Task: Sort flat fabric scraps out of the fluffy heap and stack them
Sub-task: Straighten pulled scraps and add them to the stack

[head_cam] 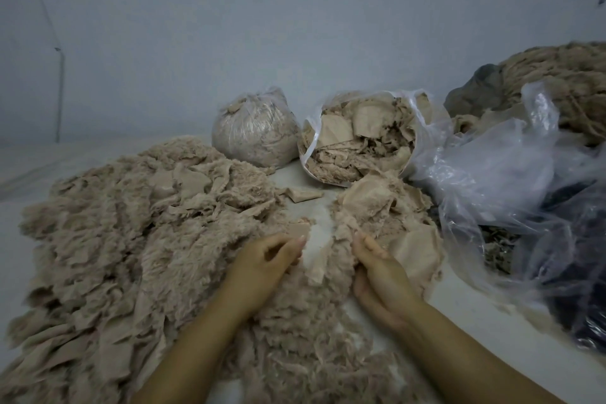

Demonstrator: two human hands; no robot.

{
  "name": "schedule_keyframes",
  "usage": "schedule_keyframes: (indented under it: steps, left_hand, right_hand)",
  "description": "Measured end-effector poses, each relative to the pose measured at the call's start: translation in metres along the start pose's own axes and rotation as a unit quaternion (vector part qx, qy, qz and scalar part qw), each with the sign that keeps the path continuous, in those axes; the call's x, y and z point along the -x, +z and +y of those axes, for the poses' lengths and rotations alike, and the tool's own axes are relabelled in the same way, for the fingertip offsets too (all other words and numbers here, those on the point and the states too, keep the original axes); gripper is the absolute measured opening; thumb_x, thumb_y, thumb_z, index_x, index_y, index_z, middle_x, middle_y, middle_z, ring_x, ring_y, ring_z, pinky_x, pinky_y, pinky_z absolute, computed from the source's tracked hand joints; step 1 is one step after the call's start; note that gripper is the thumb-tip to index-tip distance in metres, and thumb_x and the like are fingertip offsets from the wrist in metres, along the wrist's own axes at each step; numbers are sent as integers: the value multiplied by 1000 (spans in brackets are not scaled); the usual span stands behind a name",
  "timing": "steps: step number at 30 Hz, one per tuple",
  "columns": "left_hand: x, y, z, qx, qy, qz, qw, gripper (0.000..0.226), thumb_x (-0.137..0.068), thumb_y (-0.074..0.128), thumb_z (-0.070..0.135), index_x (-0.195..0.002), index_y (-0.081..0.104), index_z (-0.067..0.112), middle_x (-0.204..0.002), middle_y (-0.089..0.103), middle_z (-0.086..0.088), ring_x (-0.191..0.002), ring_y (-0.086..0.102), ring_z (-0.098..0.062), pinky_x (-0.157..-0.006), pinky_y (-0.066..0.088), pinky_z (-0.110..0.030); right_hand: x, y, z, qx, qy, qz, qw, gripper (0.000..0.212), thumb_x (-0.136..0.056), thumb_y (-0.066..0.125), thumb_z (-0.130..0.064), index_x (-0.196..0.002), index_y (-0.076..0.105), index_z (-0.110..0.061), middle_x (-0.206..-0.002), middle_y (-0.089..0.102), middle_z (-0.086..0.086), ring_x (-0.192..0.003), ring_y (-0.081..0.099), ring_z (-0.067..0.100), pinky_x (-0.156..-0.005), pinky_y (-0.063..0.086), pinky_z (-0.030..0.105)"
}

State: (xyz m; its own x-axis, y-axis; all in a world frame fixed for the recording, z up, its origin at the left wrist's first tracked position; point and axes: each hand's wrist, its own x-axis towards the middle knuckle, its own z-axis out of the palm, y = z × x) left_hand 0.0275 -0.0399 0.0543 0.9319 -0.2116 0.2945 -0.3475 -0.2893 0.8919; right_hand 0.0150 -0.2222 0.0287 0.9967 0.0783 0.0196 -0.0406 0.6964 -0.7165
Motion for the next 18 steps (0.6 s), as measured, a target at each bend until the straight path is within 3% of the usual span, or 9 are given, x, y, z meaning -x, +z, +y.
schedule_keyframes:
  steps: [1,3,5,7,9,12,15,17,18]
  left_hand:
    - [-2,4,5,55,-35,-24,998,32,-69,63,55,-92,68,33,-90,71,9,-82,67,-2,-72,53,-16]
    - [-3,14,9,62,-69,-73,993,28,-74,73,38,-99,62,33,-85,67,13,-77,65,0,-68,51,-14]
    - [-3,23,8,61,-72,-73,993,13,-83,70,17,-90,64,25,-72,62,6,-63,58,-6,-59,45,-16]
    - [-2,27,5,93,-89,-33,991,15,-89,60,9,-79,66,17,-65,62,0,-57,56,-8,-54,44,-17]
    - [-3,28,1,151,-116,-4,982,17,-93,54,9,-83,68,9,-71,68,-6,-64,63,-11,-60,50,-19]
    - [-2,29,-2,152,-110,-9,982,21,-96,51,15,-95,64,-2,-87,65,-24,-75,61,-22,-73,51,-36]
    - [0,30,-2,139,-88,-16,986,22,-95,50,12,-80,60,-1,-78,57,-19,-74,52,-25,-72,45,-38]
    - [1,30,-2,149,-102,4,984,27,-94,48,9,-68,57,9,-69,51,-13,-68,47,-24,-64,41,-34]
    - [1,30,-2,168,-119,15,978,28,-93,47,10,-68,58,11,-69,54,-12,-69,49,-24,-64,42,-33]
  right_hand:
    - [1,2,2,-9,12,-19,1000,29,-87,51,-18,-103,68,-2,-117,65,21,-109,64,33,-88,56,40]
    - [3,5,5,-21,26,-41,999,30,-89,50,-17,-108,66,-1,-118,64,26,-110,63,36,-88,56,43]
    - [3,5,7,-12,20,-33,999,26,-87,52,-17,-99,72,-4,-114,66,25,-105,66,34,-84,57,39]
    - [1,2,9,23,6,0,1000,24,-87,55,-19,-90,76,-8,-112,68,22,-102,68,29,-80,58,34]
    - [-1,-2,9,40,-1,29,999,24,-90,55,-21,-93,75,-9,-112,69,19,-102,68,27,-82,57,35]
    - [1,-4,9,114,-8,22,993,37,-87,60,-35,-117,64,-14,-114,70,9,-105,67,22,-90,53,39]
    - [4,-2,17,322,-35,45,945,48,-81,73,-30,-125,54,-30,-90,62,-7,-78,61,-3,-66,49,16]
    - [1,-4,22,372,-88,87,920,39,-86,65,-13,-120,54,-29,-67,45,-7,-52,45,-2,-50,38,13]
    - [0,-3,21,362,-93,101,922,35,-89,59,-8,-118,54,-26,-60,42,-7,-50,41,2,-48,37,15]
